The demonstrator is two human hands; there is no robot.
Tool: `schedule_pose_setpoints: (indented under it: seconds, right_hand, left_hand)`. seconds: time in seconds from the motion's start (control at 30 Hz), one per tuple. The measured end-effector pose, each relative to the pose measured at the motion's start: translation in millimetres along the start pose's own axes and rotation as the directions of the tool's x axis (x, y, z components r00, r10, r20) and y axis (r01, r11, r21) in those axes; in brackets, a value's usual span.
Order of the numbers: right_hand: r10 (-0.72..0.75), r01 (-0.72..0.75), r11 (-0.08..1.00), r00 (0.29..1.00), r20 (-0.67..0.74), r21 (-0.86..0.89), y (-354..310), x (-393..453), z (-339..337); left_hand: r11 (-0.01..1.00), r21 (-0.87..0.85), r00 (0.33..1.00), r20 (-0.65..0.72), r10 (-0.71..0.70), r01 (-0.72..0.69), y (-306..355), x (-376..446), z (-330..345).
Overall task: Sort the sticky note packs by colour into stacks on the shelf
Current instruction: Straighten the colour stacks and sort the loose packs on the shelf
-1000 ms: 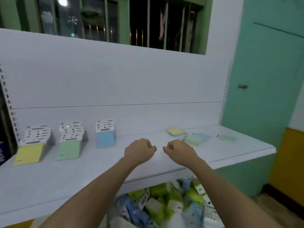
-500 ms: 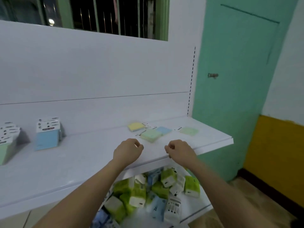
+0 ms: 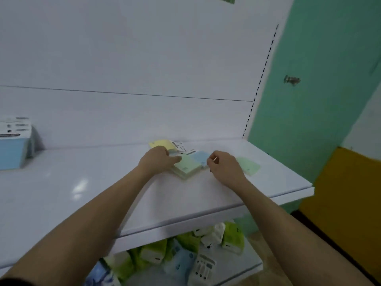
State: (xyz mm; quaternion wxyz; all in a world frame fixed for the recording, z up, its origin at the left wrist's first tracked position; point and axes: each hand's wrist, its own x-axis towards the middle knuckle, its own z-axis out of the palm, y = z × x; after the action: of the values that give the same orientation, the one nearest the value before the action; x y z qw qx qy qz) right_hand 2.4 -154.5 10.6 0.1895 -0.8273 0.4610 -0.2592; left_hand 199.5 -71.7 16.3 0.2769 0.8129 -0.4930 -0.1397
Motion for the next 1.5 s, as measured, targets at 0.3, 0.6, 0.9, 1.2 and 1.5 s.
schedule_pose_setpoints:
  seconds: [0.3, 0.6, 0.9, 1.2, 1.5]
  right_hand:
    - [-0.026, 0.029, 0.991, 0.999, -0.025, 0.132, -8, 76, 33]
    - [-0.144, 0.064, 0.892, 0.978, 0.148, 0.448, -10, 117, 59]
    - [-0.197, 0.273, 0.947, 0.91, 0.364, -0.17, -32, 71, 34]
    - [-0.2, 0.299, 0.941, 0.87, 0.451, -0.159, -42, 54, 34]
    - [-0.229, 0.004, 0.904, 0.848, 0.478, 0.427, -36, 74, 37]
  left_hand:
    - [0.994, -0.101, 0.991, 0.128, 0.043, -0.03, -3, 26, 5]
    - [0.739, -0.666, 0.993, 0.034, -0.11, 0.105, -27, 16, -28]
    - [0.586, -0.808, 0.974, -0.076, -0.212, 0.065, -38, 24, -41]
    - [0.531, -0.847, 0.96, -0.123, -0.252, 0.031, -46, 31, -44]
    - [0.433, -0.901, 0.949, -0.158, -0.272, -0.026, -53, 34, -46]
